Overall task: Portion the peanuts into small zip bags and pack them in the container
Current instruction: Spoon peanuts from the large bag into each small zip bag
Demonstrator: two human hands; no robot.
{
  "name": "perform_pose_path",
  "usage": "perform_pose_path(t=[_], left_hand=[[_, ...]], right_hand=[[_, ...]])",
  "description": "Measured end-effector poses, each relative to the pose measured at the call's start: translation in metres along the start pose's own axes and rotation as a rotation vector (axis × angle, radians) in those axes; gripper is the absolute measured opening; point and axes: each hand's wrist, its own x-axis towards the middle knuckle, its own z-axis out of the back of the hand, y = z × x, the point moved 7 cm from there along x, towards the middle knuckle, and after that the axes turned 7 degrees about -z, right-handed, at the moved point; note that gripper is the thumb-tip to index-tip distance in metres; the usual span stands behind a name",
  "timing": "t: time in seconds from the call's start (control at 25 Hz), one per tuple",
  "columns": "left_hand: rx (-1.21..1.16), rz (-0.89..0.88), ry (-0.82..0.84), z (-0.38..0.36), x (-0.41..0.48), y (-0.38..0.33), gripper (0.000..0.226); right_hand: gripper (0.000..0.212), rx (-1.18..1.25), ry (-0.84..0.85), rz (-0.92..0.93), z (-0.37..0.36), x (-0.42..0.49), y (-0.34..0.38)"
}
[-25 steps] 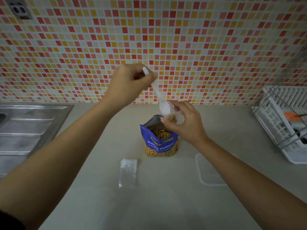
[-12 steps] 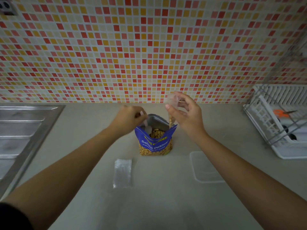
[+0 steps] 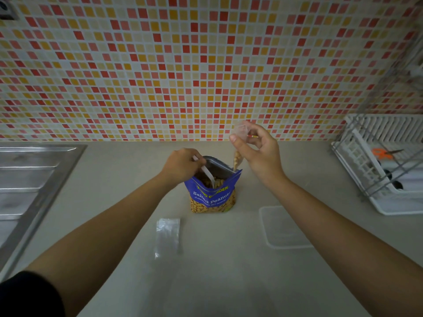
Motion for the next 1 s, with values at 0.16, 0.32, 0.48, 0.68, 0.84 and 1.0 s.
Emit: perform_pose_path(t=[0.16,0.32,0.48,0.68,0.84,1.0], left_hand=[[-0.351,0.12,-0.012,0.006,0.0,0.013,0.011],[-0.482,0.163,-0.021,0.015,-0.005,0.028,0.011],[-0.631,0.219,-0.044,0.019,-0.011,0.047,0.013],[-0.628,0.267,-0.096,0.03,-0.019,0.059,0.013],[-0.649,0.27,-0.128,0.042,-0.022,0.063,0.012],[-0.637,0.278,-0.168,0.058,-0.021,0.061,0.013]], right_hand=[[0.057,-0.063,-0.032,-0.007,0.003,-0.001,0.004],[0.054,-0.197,-0.065,0.058,0.004,-0.011,0.01],[0.057,-0.368,-0.082,0.189,0.0,-0.021,0.011],[0.06,-0.502,-0.039,0.318,-0.009,-0.034,0.006],[0.06,-0.621,-0.006,0.366,-0.02,-0.043,-0.003],[0.06,-0.667,-0.003,0.345,-0.026,-0.043,-0.014]])
